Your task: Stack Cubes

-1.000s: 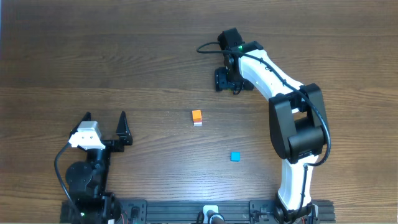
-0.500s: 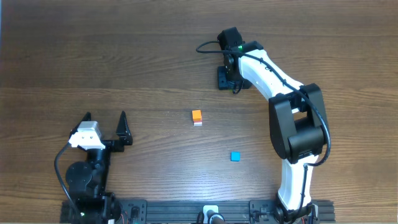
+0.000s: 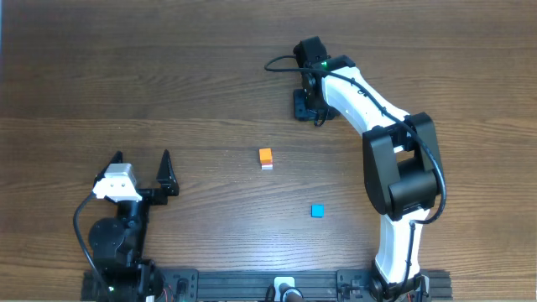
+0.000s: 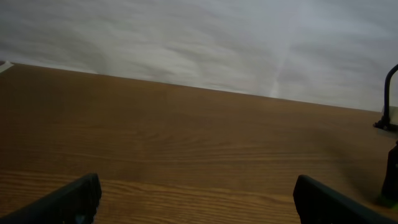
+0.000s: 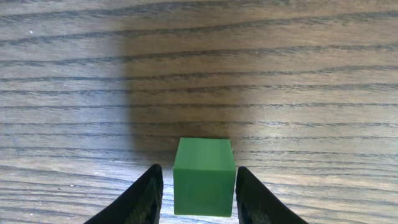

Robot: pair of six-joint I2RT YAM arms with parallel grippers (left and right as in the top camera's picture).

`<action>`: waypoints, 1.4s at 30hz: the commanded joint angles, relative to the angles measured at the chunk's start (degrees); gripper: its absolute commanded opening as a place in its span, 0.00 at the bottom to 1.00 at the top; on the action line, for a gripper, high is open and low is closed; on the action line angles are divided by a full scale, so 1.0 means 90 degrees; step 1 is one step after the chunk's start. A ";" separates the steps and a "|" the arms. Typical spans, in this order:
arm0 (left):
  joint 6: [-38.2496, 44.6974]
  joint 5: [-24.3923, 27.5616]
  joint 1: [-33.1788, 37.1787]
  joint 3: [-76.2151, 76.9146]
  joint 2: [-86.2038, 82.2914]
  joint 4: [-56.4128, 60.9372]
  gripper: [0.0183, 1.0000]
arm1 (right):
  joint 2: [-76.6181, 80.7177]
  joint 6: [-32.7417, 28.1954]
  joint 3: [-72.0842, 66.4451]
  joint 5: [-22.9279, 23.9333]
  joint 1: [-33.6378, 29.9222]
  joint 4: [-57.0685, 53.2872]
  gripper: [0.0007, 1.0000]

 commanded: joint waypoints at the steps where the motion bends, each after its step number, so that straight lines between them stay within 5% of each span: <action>1: 0.0095 0.0061 0.0039 -0.0034 -0.0032 -0.0012 1.00 | 0.0092 0.0019 0.0153 0.0107 0.0034 0.0015 0.35; 16: 0.0095 0.0061 0.0039 -0.0034 -0.0032 -0.0012 1.00 | 0.0092 0.0019 0.0153 0.0158 0.0034 -0.0015 0.20; 23: 0.0095 0.0061 0.0039 -0.0034 -0.0032 -0.0012 1.00 | 0.0090 0.0022 0.0153 0.0155 0.0034 -0.0136 0.01; 42: 0.0095 0.0061 0.0039 -0.0034 -0.0032 -0.0012 1.00 | -0.1802 0.0369 0.0189 -0.0092 0.0410 -0.1307 0.01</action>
